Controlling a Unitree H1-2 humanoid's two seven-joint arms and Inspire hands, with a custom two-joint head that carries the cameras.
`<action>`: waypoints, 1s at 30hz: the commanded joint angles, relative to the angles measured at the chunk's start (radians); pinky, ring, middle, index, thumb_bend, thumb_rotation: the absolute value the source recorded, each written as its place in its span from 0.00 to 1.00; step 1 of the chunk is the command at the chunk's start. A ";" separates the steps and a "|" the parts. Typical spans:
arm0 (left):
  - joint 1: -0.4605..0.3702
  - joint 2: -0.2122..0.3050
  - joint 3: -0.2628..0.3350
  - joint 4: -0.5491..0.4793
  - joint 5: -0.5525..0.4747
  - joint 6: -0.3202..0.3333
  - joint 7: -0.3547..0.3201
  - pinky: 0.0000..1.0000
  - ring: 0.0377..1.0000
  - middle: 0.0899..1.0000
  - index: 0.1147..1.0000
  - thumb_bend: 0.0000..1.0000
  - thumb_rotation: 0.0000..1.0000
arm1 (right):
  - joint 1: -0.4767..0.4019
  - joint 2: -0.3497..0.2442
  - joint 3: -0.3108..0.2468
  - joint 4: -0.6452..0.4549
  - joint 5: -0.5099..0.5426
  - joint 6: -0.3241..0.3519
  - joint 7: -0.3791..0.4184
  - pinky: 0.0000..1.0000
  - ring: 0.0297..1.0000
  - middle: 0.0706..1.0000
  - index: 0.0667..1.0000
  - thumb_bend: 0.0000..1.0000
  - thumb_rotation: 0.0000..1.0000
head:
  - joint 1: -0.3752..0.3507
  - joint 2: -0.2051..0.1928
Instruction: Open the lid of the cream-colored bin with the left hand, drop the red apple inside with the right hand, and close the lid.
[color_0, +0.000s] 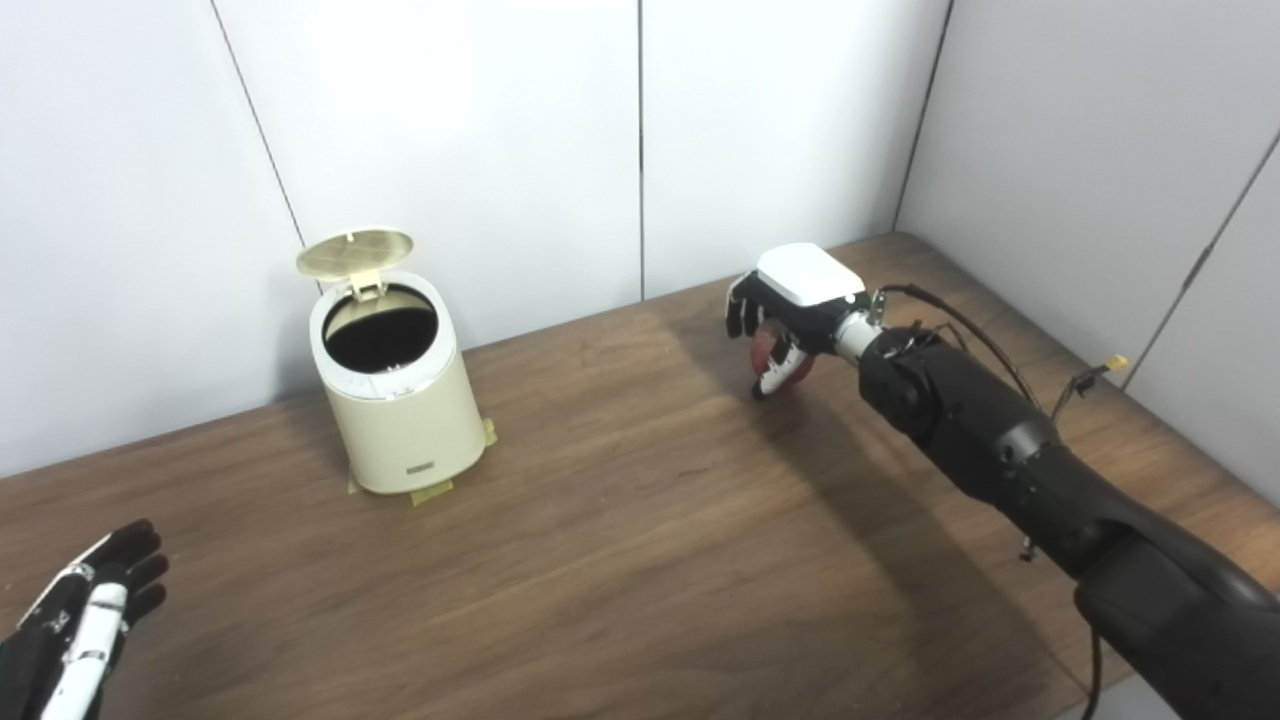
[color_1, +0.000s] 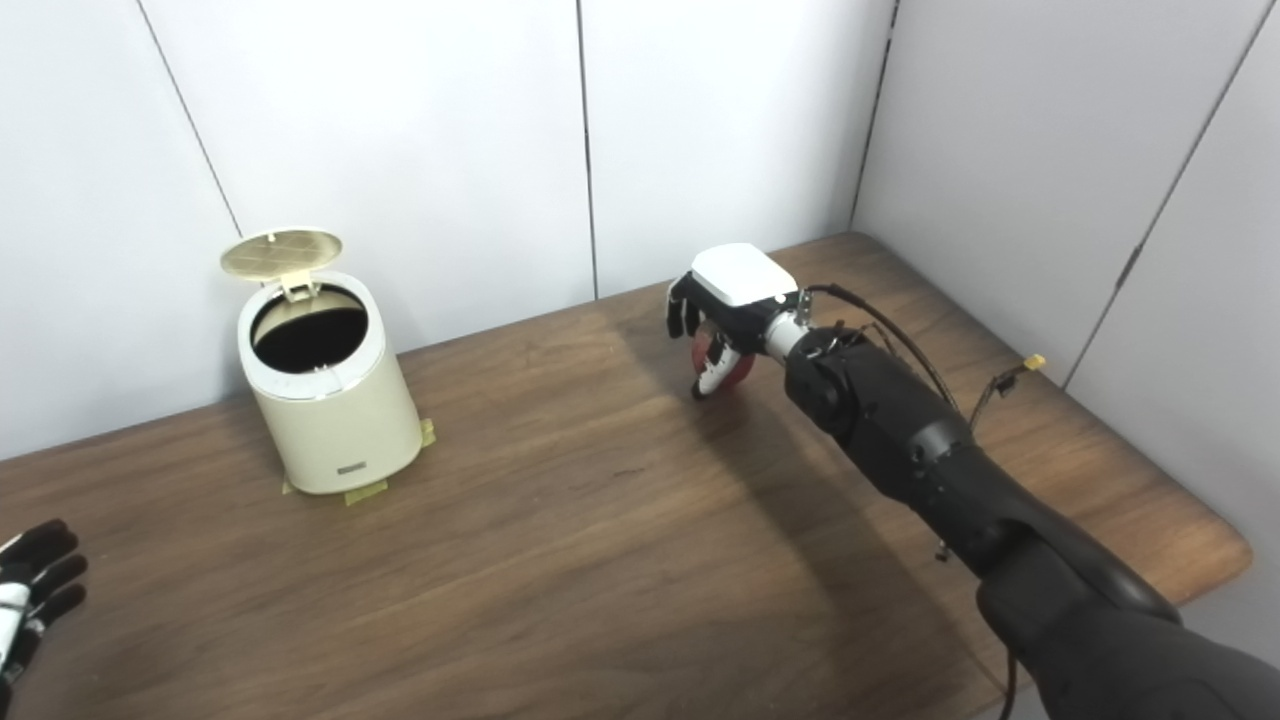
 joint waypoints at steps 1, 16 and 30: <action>-0.022 0.000 -0.002 -0.038 0.012 -0.027 0.015 0.83 0.84 0.83 0.77 0.20 0.54 | -0.045 -0.019 -0.026 -0.045 0.004 -0.018 -0.036 0.48 0.41 0.47 0.45 0.52 0.00 | 0.002 0.002; -0.011 -0.031 -0.007 -0.036 0.019 -0.016 0.017 0.87 0.86 0.84 0.79 0.21 0.53 | -0.055 0.065 -0.071 -0.243 0.019 -0.074 -0.076 0.35 0.38 0.45 0.51 0.50 0.00 | 0.063 -0.010; 0.005 -0.084 -0.049 0.002 0.053 -0.058 0.032 0.83 0.82 0.81 0.75 0.34 0.52 | -0.157 0.315 -0.061 -0.454 0.062 -0.070 -0.006 0.33 0.38 0.45 0.50 0.50 0.00 | 0.250 -0.050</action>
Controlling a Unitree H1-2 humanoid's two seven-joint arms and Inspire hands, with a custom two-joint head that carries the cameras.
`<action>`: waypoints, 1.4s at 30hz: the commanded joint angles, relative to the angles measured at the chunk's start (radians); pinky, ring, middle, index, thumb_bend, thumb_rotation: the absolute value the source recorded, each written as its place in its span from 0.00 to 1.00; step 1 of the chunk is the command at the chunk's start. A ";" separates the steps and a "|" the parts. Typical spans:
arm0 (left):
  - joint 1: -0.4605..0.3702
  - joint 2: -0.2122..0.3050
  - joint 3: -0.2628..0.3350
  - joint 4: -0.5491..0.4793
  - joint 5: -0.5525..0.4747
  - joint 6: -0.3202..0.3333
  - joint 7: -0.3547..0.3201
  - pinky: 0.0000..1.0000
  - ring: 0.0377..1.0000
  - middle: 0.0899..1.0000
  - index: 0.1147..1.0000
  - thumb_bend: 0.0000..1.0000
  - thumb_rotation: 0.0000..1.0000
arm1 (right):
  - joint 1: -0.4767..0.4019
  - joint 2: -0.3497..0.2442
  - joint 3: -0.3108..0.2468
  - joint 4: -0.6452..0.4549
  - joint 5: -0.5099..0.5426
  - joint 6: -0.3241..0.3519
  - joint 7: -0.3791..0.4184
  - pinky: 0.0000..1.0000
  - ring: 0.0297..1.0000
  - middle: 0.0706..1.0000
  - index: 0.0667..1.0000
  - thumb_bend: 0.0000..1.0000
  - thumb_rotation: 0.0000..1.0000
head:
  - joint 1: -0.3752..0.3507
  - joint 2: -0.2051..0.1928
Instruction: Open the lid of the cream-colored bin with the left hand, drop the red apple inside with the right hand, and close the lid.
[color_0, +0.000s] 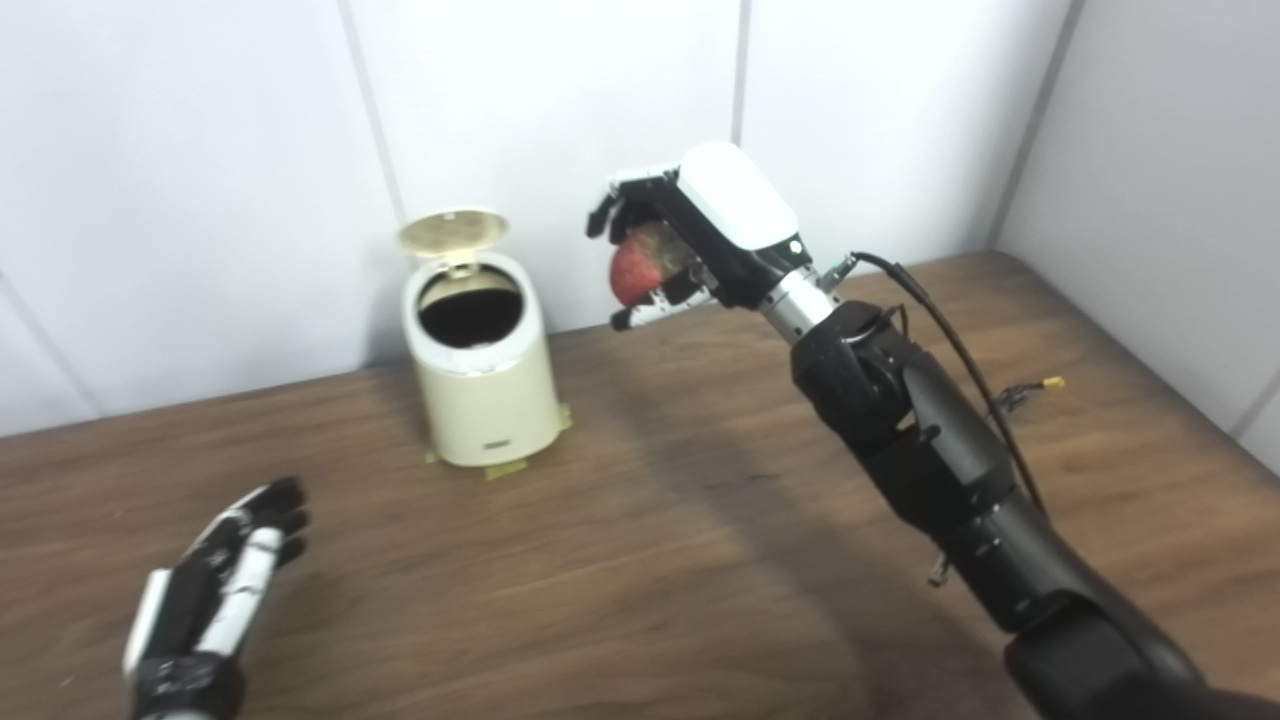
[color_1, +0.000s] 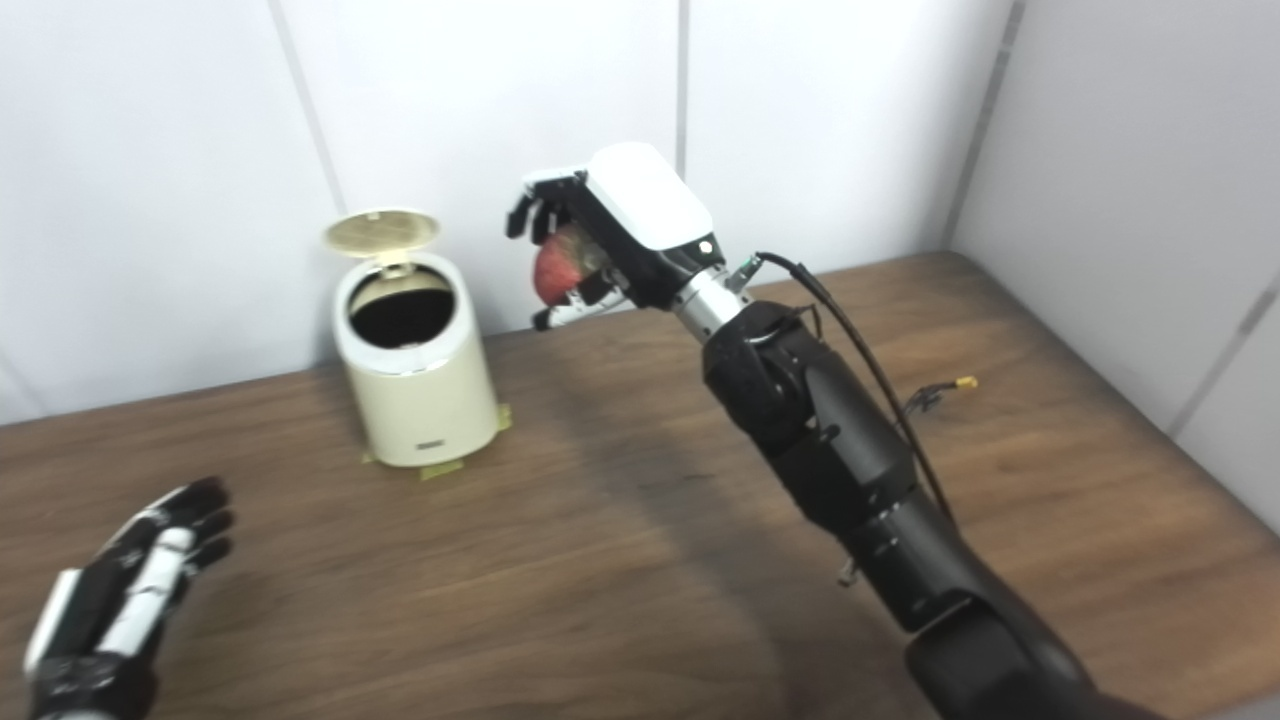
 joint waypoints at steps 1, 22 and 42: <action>-0.019 -0.010 -0.009 -0.012 0.016 -0.040 0.017 0.82 0.82 0.81 0.75 0.35 0.52 | -0.066 0.008 -0.009 -0.034 0.014 -0.006 -0.002 0.33 0.38 0.46 0.51 0.49 0.00 | 0.033 -0.009; 0.007 -0.081 -0.068 -0.012 0.082 -0.077 0.063 0.84 0.84 0.82 0.75 0.33 0.53 | -0.209 0.179 0.024 0.213 0.063 -0.109 -0.069 0.34 0.39 0.46 0.49 0.50 0.00 | 0.195 -0.059; 0.016 -0.103 -0.079 -0.040 0.090 -0.066 0.082 0.82 0.82 0.81 0.76 0.38 0.57 | -0.297 0.223 0.050 0.506 0.059 -0.148 -0.210 0.34 0.39 0.46 0.48 0.50 0.00 | 0.211 -0.060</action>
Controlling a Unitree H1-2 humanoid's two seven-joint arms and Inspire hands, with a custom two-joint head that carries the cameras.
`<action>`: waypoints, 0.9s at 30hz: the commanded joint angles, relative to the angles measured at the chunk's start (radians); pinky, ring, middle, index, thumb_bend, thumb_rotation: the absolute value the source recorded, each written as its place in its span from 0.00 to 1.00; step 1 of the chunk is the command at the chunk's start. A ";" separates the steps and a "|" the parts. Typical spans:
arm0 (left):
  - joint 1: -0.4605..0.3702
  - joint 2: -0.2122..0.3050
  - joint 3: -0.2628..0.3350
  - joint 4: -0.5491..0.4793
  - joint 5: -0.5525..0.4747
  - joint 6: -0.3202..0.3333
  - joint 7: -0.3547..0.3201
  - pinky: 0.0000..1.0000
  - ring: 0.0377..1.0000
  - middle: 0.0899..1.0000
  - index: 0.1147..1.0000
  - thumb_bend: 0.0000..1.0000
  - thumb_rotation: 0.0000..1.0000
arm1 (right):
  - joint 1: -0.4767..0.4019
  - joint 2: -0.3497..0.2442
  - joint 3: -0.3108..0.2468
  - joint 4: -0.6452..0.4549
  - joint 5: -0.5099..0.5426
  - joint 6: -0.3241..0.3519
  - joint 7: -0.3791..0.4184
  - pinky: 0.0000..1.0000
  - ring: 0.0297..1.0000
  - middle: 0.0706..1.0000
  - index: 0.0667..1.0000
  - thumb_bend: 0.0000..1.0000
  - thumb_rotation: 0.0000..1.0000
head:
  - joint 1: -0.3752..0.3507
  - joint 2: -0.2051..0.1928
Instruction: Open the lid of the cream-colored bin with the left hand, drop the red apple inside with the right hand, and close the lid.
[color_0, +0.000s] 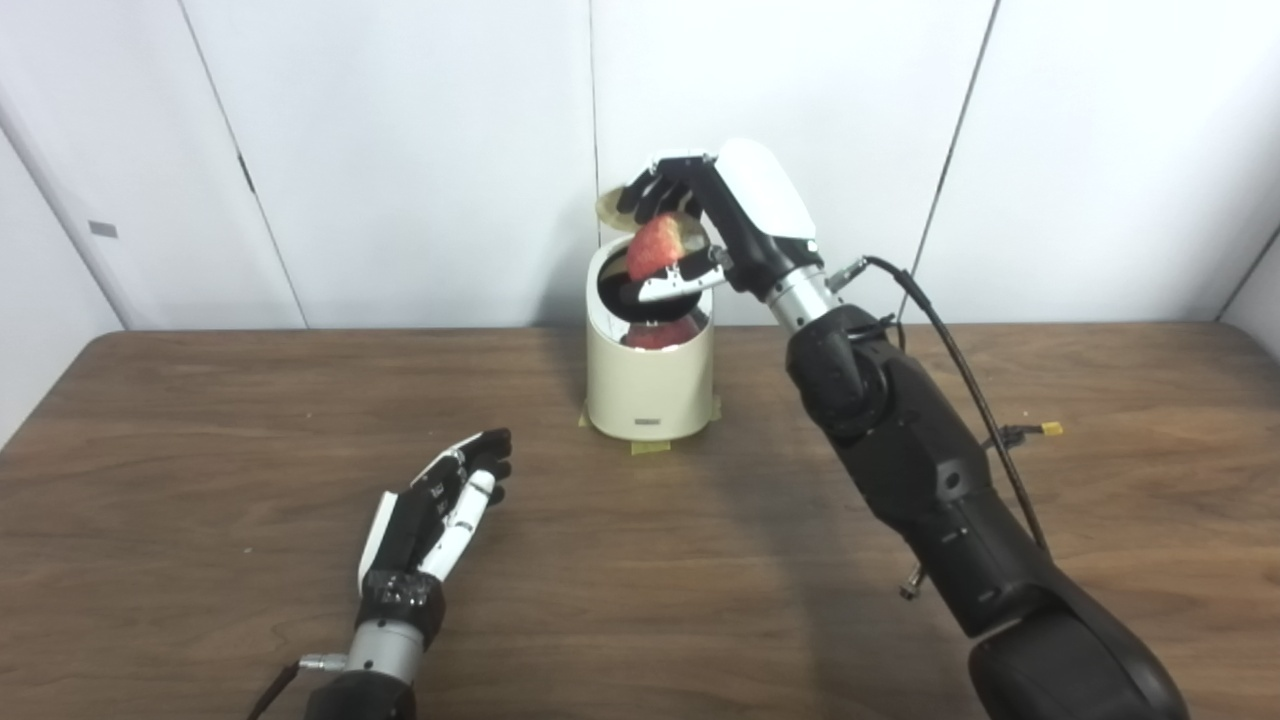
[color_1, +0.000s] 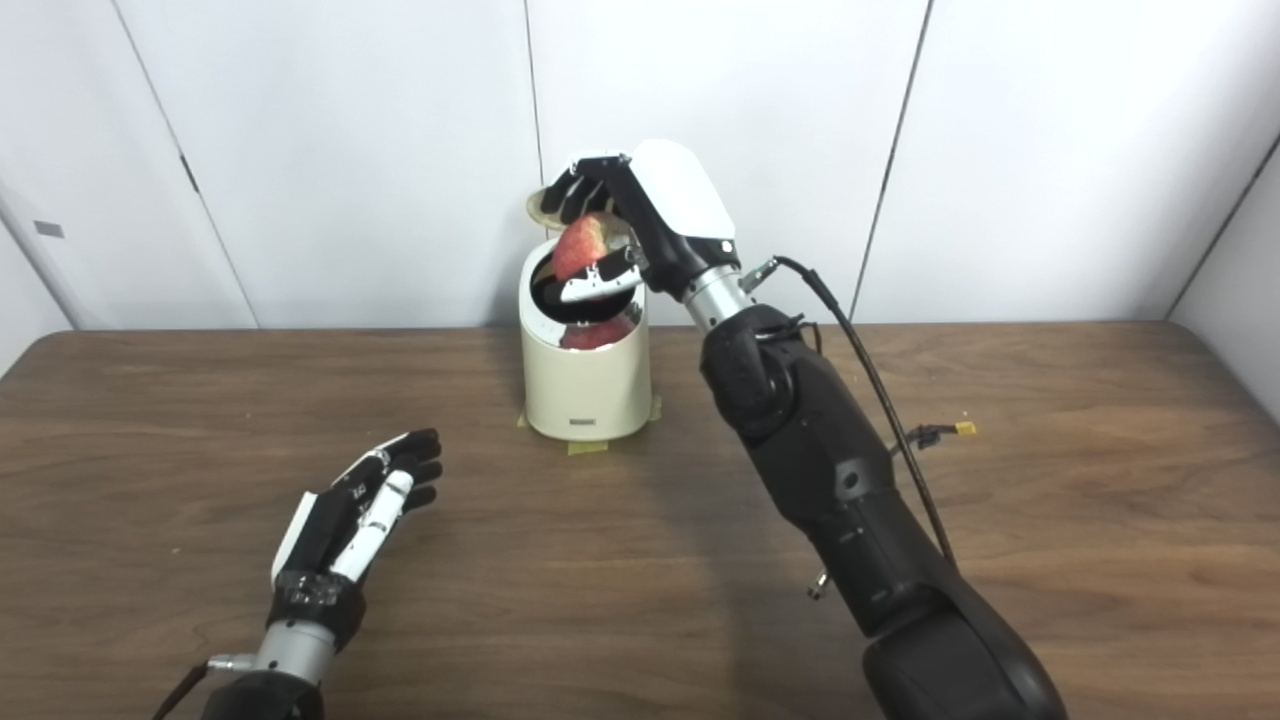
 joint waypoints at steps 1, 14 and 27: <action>-0.019 -0.007 -0.002 -0.034 0.006 -0.026 0.010 0.82 0.82 0.81 0.75 0.38 0.56 | -0.073 -0.002 -0.004 0.010 0.002 -0.030 -0.046 0.34 0.39 0.46 0.48 0.50 0.00 | 0.002 -0.002; -0.020 -0.011 0.000 -0.040 0.013 -0.018 0.012 0.82 0.82 0.81 0.75 0.37 0.56 | -0.108 0.036 0.013 0.106 0.002 -0.007 -0.093 0.34 0.38 0.45 0.49 0.50 0.00 | -0.003 0.004; -0.023 -0.012 -0.004 -0.044 0.007 -0.025 0.006 0.83 0.82 0.80 0.76 0.37 0.56 | -0.093 0.023 0.036 0.074 0.011 0.107 0.034 0.35 0.46 0.53 0.45 0.49 0.00 | 0.003 0.012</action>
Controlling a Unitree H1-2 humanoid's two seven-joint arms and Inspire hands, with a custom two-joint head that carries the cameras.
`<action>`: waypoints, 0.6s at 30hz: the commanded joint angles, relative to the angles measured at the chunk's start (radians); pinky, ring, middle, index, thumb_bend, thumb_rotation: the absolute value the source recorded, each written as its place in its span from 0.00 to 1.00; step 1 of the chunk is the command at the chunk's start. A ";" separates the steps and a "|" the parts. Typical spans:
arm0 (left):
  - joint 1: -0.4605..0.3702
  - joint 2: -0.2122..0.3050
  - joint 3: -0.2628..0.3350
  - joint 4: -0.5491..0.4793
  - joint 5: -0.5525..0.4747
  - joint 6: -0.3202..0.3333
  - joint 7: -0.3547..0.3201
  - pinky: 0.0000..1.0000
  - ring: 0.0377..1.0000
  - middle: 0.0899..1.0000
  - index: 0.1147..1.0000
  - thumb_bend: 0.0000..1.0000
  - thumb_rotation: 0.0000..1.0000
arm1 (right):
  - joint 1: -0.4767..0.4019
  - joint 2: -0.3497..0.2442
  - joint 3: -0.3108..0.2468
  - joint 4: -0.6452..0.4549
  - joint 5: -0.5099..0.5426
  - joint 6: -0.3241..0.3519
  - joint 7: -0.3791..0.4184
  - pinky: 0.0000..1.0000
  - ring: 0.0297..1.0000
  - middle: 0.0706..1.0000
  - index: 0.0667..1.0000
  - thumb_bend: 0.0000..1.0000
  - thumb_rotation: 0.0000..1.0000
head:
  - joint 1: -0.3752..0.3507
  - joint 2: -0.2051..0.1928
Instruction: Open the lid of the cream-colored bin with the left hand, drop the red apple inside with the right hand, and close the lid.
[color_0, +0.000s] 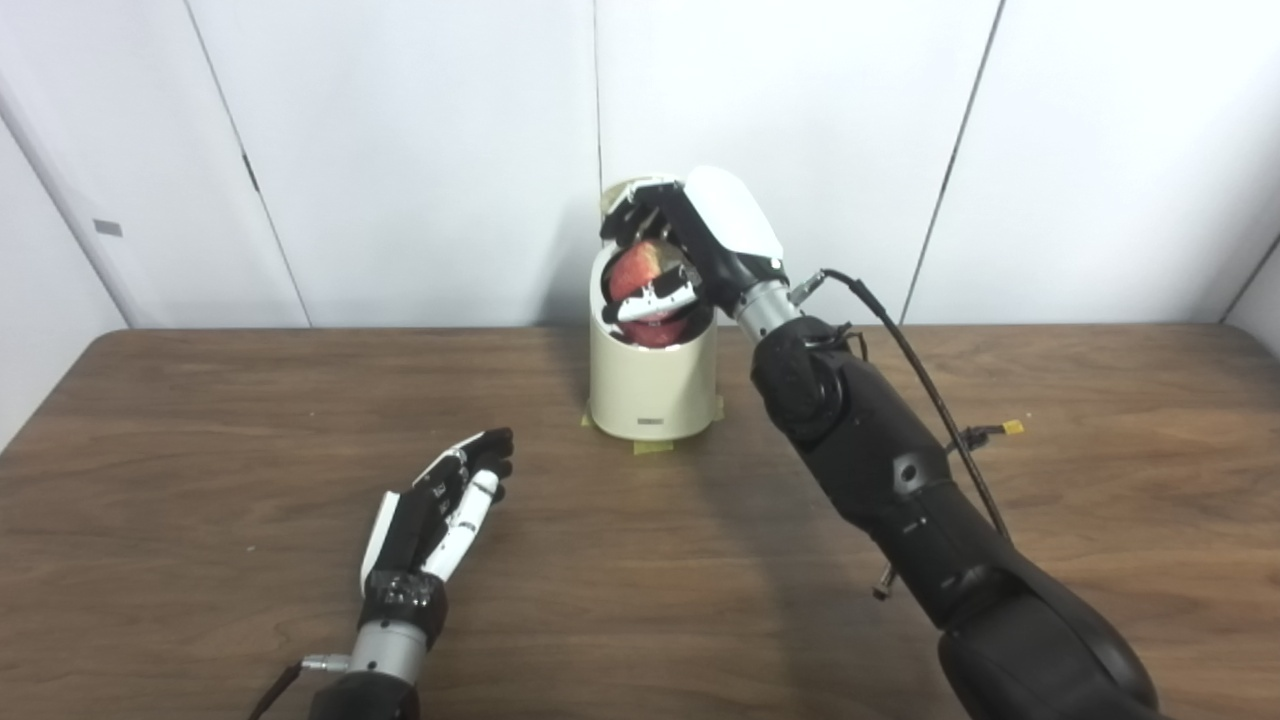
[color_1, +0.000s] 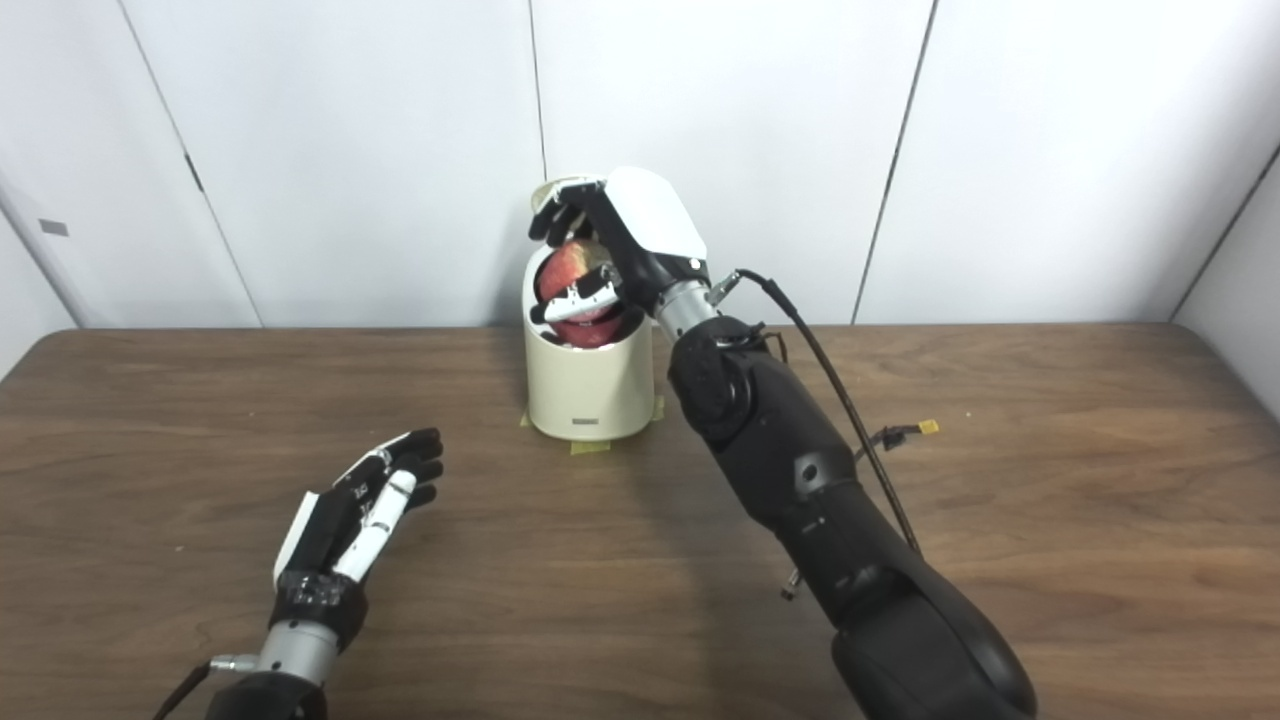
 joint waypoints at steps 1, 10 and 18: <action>-0.027 -0.004 -0.006 -0.032 0.002 -0.031 0.002 0.83 0.82 0.80 0.76 0.37 0.56 | -0.056 -0.014 0.003 -0.037 0.005 0.015 0.019 0.35 0.47 0.53 0.45 0.49 0.00 | 0.001 0.001; -0.023 0.001 -0.014 -0.030 0.008 -0.039 0.000 0.82 0.81 0.80 0.75 0.37 0.57 | -0.041 -0.034 0.027 -0.070 -0.011 0.074 0.069 0.66 0.73 0.74 0.46 0.52 0.13 | 0.001 0.005; -0.022 0.013 -0.026 -0.026 0.019 -0.048 -0.005 0.81 0.81 0.80 0.76 0.37 0.58 | -0.040 -0.049 0.039 -0.071 -0.018 0.075 0.069 0.65 0.72 0.73 0.46 0.52 0.13 | -0.004 0.008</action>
